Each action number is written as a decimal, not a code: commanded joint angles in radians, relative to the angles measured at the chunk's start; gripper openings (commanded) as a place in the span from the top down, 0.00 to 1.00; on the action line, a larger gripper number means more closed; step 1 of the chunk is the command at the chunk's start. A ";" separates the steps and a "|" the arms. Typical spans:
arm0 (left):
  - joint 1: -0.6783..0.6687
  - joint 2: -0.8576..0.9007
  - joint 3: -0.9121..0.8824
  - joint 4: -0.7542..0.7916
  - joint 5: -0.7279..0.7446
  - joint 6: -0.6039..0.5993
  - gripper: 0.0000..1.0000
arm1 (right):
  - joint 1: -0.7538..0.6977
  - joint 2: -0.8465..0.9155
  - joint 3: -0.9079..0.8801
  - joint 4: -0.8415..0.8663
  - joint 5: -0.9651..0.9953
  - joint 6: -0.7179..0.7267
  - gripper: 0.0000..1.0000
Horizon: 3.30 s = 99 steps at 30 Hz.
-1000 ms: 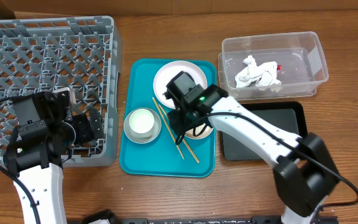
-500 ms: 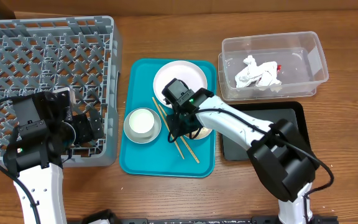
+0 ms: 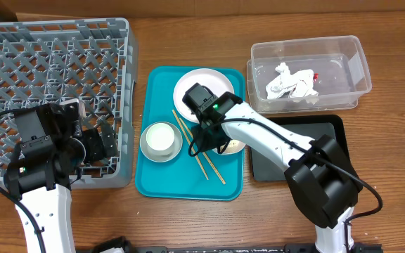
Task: Sort waste into correct bins and load items into the dishwasher
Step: 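Grasp the small rice bowl with the right gripper and lift it, then tip the rice bowl over the black tray to dump the food, then place the emptied bowl back on the teal tray with the right gripper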
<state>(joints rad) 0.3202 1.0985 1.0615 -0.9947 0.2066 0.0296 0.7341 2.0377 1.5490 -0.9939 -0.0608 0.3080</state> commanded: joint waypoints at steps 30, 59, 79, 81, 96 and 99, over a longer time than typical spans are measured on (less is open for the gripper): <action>-0.007 0.006 0.019 0.005 0.015 0.016 0.00 | -0.754 -0.255 -0.459 0.167 -1.163 -0.160 0.96; -0.007 0.006 0.019 0.005 0.015 0.016 0.00 | -1.051 -0.255 -0.587 0.230 -1.509 0.208 0.96; -0.007 0.006 0.019 0.005 0.015 0.016 0.00 | -1.010 -0.265 -0.563 0.100 -1.057 -0.107 0.96; -0.007 0.006 0.019 0.005 0.015 0.016 0.00 | -0.995 -0.283 -0.523 0.042 -1.056 -0.198 0.96; -0.007 0.006 0.019 0.004 0.016 0.016 0.00 | -0.693 -0.418 -0.247 -0.146 -0.676 -0.266 0.96; -0.007 0.006 0.019 0.005 0.015 0.016 0.00 | -0.583 -0.418 -0.247 -0.137 -0.460 -0.192 0.96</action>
<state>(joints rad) 0.3202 1.1000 1.0615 -0.9947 0.2066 0.0296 0.0650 1.6268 1.2903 -1.1378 -0.7605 0.0708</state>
